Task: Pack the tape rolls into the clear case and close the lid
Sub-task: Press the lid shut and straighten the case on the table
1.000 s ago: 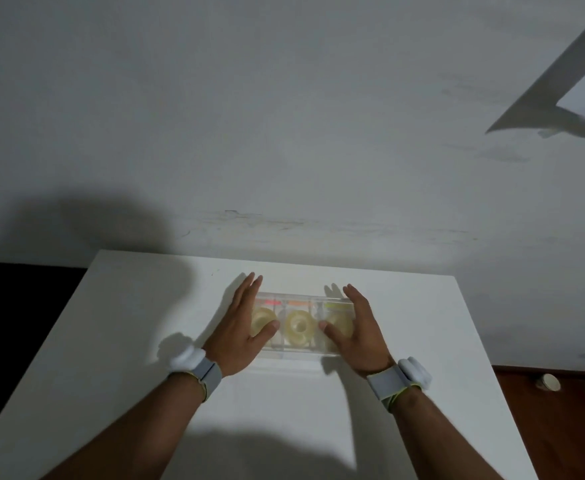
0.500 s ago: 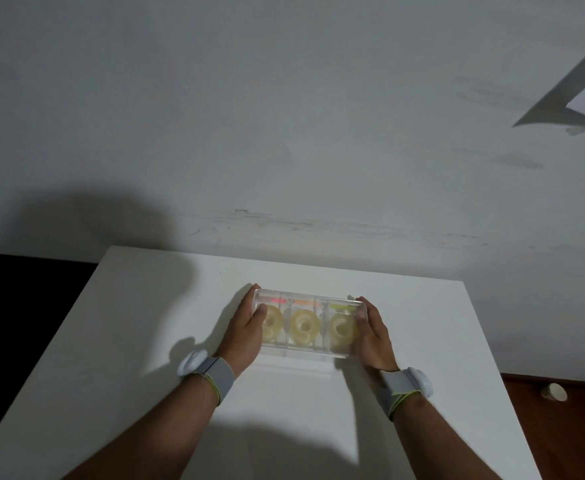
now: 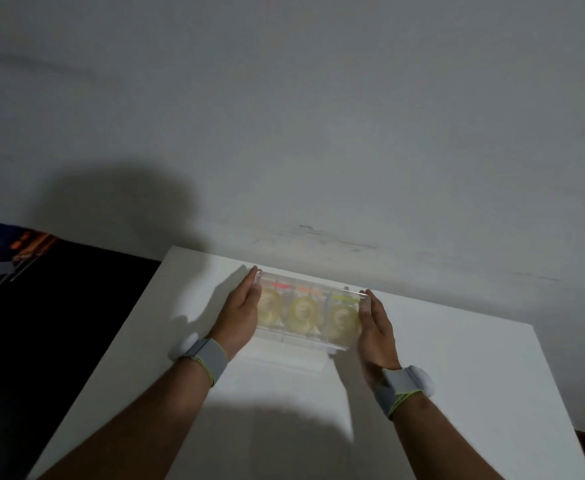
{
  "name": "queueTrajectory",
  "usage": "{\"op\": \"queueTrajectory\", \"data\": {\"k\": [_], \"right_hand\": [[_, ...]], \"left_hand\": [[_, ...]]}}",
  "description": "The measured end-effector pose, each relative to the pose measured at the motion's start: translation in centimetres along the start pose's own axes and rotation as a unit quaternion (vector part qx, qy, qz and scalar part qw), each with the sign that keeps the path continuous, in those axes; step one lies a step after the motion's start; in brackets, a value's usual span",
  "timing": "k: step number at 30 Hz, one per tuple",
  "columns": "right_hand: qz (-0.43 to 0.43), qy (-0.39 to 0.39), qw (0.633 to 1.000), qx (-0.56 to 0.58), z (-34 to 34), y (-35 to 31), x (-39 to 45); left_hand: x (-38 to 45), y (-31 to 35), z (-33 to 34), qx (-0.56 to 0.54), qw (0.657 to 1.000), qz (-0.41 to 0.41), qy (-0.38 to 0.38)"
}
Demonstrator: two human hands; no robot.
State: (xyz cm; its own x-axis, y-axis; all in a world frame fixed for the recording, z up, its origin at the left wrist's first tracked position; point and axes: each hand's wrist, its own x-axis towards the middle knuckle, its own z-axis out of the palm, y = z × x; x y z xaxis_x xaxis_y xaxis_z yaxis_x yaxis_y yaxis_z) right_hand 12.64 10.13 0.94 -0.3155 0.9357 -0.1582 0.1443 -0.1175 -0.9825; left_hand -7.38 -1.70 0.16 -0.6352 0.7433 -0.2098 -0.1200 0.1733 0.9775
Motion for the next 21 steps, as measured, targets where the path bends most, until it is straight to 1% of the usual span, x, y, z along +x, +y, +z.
{"op": "queueTrajectory", "data": {"k": [5, 7, 11, 15, 18, 21], "right_hand": [[-0.016, -0.007, 1.0, 0.006, 6.1, 0.0, 1.1], [-0.013, -0.013, 1.0, -0.001, 9.2, 0.1, 1.4], [-0.024, -0.019, 0.999, -0.022, 13.2, 0.0, 2.0], [-0.015, -0.018, 1.0, -0.015, 17.9, -0.1, 2.3], [-0.019, -0.016, 0.999, -0.028, 19.9, 0.1, 2.5], [-0.021, -0.013, 0.999, -0.038, 21.3, 0.4, 2.7]], "left_hand": [[2.9, 0.4, -5.8, 0.003, 1.0, 0.023, 0.019], [4.3, 0.2, -8.6, 0.011, 0.999, 0.019, 0.034], [6.3, 0.1, -12.3, 0.025, 0.998, 0.023, 0.055], [8.4, 0.0, -16.4, 0.032, 0.996, 0.023, 0.076], [9.8, -0.2, -18.1, 0.039, 0.996, 0.018, 0.072], [10.5, -0.7, -19.3, 0.022, 0.998, 0.002, 0.062]]}}
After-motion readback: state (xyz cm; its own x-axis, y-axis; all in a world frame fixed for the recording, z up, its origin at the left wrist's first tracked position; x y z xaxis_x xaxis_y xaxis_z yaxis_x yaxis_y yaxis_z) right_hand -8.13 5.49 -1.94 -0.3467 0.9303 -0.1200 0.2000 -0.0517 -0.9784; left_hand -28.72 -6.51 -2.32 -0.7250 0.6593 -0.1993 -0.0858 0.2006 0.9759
